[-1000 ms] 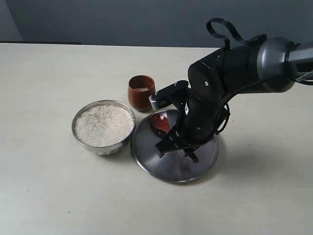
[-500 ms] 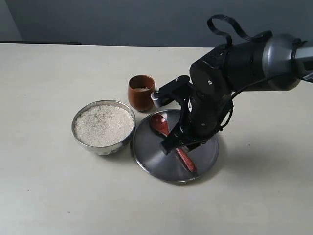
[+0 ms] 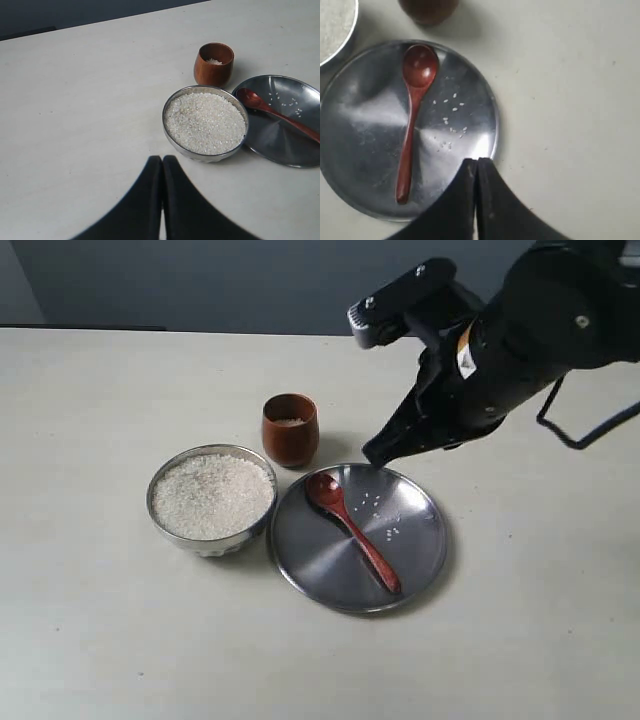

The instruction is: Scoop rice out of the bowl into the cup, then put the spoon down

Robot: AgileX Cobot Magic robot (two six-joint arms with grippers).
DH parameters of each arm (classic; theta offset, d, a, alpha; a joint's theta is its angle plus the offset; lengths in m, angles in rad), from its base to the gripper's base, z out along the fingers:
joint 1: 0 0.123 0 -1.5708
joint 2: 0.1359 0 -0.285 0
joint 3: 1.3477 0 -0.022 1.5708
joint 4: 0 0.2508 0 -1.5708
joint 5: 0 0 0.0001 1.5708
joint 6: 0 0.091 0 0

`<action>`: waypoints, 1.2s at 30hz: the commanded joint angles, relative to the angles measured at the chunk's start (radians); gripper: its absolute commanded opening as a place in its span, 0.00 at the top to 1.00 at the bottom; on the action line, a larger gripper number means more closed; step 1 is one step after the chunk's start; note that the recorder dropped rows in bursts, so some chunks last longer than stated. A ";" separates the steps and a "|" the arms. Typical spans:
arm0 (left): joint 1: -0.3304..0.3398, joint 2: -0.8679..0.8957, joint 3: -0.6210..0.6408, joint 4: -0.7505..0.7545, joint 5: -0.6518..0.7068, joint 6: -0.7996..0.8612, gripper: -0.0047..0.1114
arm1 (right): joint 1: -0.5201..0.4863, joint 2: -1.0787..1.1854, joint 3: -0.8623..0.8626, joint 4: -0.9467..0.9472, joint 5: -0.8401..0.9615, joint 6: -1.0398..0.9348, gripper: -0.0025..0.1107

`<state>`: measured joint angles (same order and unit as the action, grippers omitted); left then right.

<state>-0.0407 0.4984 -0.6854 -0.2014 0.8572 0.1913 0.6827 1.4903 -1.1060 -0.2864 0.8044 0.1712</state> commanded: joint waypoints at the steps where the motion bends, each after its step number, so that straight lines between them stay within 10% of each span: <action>1: -0.002 0.003 -0.003 0.004 -0.013 0.000 0.96 | -0.001 -0.097 0.004 -0.052 0.019 0.043 0.98; 16: -0.002 0.003 -0.003 0.004 -0.013 0.000 0.96 | -0.001 -0.436 0.027 -0.220 0.090 0.144 0.98; 36: -0.002 0.003 -0.003 0.004 -0.013 0.000 0.96 | -0.001 -1.070 0.602 -0.487 -0.129 0.464 0.98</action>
<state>-0.0407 0.4984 -0.6854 -0.2014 0.8572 0.1913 0.6827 0.4871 -0.5706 -0.7153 0.7131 0.5480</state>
